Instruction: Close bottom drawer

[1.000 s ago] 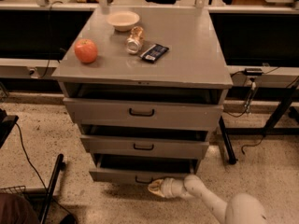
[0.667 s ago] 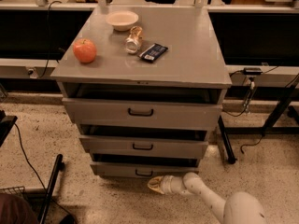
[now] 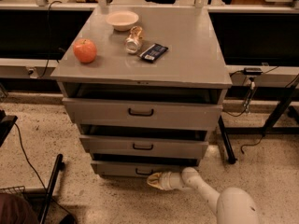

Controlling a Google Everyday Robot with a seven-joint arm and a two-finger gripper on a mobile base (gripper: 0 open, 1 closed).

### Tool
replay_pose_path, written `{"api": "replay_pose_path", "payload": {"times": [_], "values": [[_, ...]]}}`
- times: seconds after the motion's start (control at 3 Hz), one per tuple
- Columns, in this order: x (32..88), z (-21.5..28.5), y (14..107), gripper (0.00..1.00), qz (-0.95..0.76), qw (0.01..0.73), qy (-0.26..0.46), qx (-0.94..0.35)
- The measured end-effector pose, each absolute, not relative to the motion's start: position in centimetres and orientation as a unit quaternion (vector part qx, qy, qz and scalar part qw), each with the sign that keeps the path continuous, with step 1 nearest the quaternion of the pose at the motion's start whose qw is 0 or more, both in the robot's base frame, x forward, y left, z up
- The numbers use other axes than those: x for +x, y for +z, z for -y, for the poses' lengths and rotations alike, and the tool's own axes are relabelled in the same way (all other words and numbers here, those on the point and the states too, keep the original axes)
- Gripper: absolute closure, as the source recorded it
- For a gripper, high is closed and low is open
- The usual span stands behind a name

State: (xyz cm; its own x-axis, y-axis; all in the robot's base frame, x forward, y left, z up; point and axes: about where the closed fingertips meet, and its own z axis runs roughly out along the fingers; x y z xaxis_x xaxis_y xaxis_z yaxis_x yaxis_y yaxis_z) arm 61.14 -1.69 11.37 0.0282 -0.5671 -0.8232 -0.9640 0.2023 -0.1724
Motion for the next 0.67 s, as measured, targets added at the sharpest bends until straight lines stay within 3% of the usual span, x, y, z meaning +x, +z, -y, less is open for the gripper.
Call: {"api": "replay_pose_path", "payload": {"times": [0.67], "values": [[54.8,2.9,10.9,1.00,-0.632,0.404,0.275,-0.601]]}}
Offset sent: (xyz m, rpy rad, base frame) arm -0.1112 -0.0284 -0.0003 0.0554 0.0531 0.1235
